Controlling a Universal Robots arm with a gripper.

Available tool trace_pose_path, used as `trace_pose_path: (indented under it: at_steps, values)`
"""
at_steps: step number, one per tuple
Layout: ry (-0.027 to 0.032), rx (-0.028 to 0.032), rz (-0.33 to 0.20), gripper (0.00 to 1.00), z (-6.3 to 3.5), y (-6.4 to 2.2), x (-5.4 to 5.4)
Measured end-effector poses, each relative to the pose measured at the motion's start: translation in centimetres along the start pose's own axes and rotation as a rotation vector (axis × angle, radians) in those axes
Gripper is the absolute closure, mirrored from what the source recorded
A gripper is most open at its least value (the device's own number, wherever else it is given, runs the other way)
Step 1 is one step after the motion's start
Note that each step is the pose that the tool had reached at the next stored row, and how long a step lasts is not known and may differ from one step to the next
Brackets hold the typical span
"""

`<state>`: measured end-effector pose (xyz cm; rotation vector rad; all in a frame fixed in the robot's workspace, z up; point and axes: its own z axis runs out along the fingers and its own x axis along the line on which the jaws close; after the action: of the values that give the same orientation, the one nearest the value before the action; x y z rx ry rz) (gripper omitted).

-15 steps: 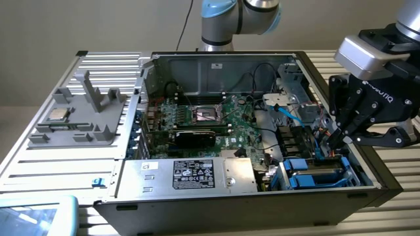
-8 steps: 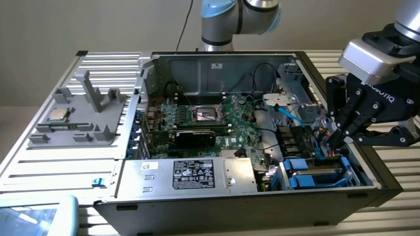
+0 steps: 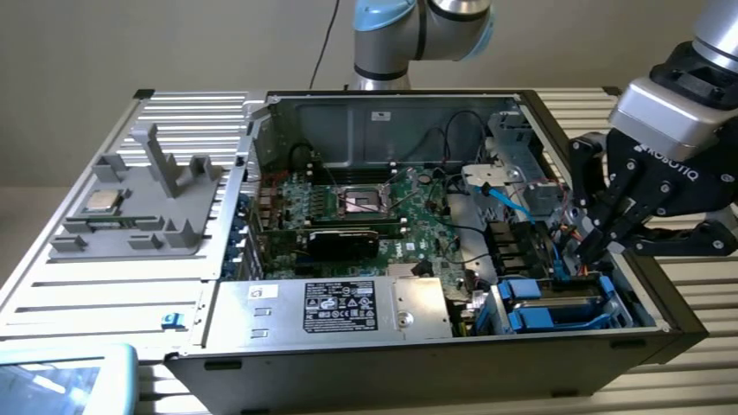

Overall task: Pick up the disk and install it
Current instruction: 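Insert the second disk wire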

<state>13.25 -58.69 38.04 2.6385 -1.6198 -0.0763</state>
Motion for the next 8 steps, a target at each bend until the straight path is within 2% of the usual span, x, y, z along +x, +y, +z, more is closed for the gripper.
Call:
trace_pose_path:
  at_steps: [4,8]
  values:
    - [0.0044,-0.0011,-0.071,0.89,-0.01,0.0,0.0]
    - [0.0061,-0.0002,-0.137,0.89,-0.01,0.0,0.0]
